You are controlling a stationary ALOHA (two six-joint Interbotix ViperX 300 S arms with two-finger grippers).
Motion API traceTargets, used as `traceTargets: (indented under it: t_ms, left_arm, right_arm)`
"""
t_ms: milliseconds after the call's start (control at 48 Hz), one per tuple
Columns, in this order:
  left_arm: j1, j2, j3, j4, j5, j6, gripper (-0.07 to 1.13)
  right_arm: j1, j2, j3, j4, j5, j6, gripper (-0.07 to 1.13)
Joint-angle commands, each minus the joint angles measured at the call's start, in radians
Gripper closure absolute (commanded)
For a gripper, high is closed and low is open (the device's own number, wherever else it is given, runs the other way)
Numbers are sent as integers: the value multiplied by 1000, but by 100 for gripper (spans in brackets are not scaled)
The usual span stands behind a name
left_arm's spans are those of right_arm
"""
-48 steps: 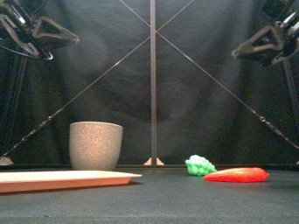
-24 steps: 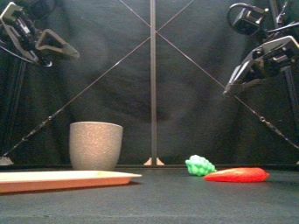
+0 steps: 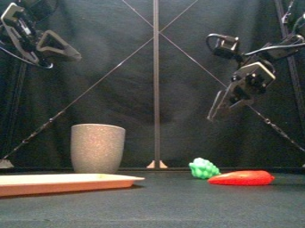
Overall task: Pick the green grapes then place it in the grey bowl
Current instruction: Pick the green grapes
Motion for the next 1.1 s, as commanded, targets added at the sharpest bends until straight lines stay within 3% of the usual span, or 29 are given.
traceTargets:
  t_ms: [21,229,438,896,1104]
  left_arm:
    - [5,5,-20,2,-3,0,97]
    - [6,5,-11,2,-3,-2,97]
    - [6,6,-6,-15,-3,-3,97]
    - [6,5,-3,-35,-3,0,98]
    - [6,5,5,-37,-3,-3,97]
  right_arm:
    - [-6,78,-54,-3,0,-3,19]
    - [-8,245,-124,-75,8,-3,19]
    - [-57,331,-198,-129,121,-2,19]
    - [-86,434,-258,-107,155,5,22]
    - [-78,420,-270,-83,155,5,34]
